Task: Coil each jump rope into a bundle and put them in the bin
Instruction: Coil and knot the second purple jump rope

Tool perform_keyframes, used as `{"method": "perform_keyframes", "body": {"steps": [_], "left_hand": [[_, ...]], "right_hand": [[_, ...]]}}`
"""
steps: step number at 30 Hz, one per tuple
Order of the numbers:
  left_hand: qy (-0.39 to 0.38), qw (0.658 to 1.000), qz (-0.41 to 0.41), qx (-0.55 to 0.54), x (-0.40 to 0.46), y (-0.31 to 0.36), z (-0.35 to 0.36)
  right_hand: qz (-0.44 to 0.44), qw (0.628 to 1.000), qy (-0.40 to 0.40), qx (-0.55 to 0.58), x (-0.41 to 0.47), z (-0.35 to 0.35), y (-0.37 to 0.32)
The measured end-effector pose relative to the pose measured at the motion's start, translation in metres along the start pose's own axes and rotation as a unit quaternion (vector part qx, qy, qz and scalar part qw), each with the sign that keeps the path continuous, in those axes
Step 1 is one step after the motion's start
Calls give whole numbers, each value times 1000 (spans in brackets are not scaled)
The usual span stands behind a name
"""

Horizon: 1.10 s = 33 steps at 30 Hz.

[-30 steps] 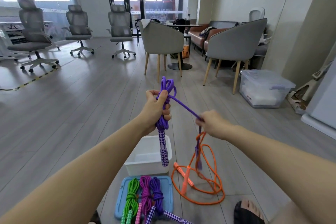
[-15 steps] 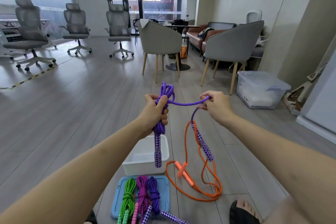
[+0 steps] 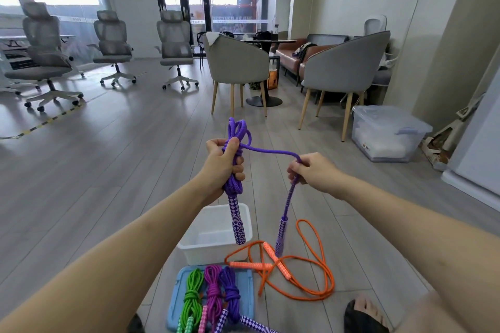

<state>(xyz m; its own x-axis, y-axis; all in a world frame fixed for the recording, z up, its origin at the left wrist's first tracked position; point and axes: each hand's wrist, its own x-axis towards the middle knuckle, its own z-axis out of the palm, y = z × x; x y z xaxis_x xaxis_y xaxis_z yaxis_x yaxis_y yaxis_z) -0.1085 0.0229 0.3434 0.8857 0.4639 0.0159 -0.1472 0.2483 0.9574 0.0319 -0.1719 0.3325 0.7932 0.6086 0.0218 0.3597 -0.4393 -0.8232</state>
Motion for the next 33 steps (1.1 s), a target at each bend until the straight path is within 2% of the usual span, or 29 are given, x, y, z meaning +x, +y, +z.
{"method": "perform_keyframes", "body": {"steps": [2,4,8,11,14,17,20,23,25,28,31,33], "left_hand": [[-2,1000,0,-2,-1,1,-1],[-12,1000,-3,-4,-2,2,0],[-25,1000,-3,-1,-3,2,3],[-23,1000,1,2,-5,2,6],[-33,999,2,-21,-6,5,6],[-80,996,-8,-49,-11,15,6],[-168,984,-48,-32,-19,27,7],[-270,954,-130,-12,-26,36,1],[-323,928,-188,21,-30,39,-5],[-364,892,-241,115,-39,37,-8],[-391,851,-282,208,-52,27,-1],[-393,824,-293,282,-58,10,8]], "right_hand": [[-3,998,11,60,-1,2,-3],[-3,998,-4,65,-2,4,-10],[-25,991,-132,18,-15,7,-25],[-53,971,-218,85,-25,7,-39],[-63,963,-203,166,-28,9,-46],[-72,961,-209,167,-27,13,-42],[-57,957,-241,150,-22,15,-33],[-46,955,-257,138,-20,12,-30],[-69,958,-266,77,-22,8,-32],[-97,959,-261,-56,-22,4,-34],[-50,948,-311,-56,-16,4,-32],[-41,946,-310,-89,-15,9,-35]]}}
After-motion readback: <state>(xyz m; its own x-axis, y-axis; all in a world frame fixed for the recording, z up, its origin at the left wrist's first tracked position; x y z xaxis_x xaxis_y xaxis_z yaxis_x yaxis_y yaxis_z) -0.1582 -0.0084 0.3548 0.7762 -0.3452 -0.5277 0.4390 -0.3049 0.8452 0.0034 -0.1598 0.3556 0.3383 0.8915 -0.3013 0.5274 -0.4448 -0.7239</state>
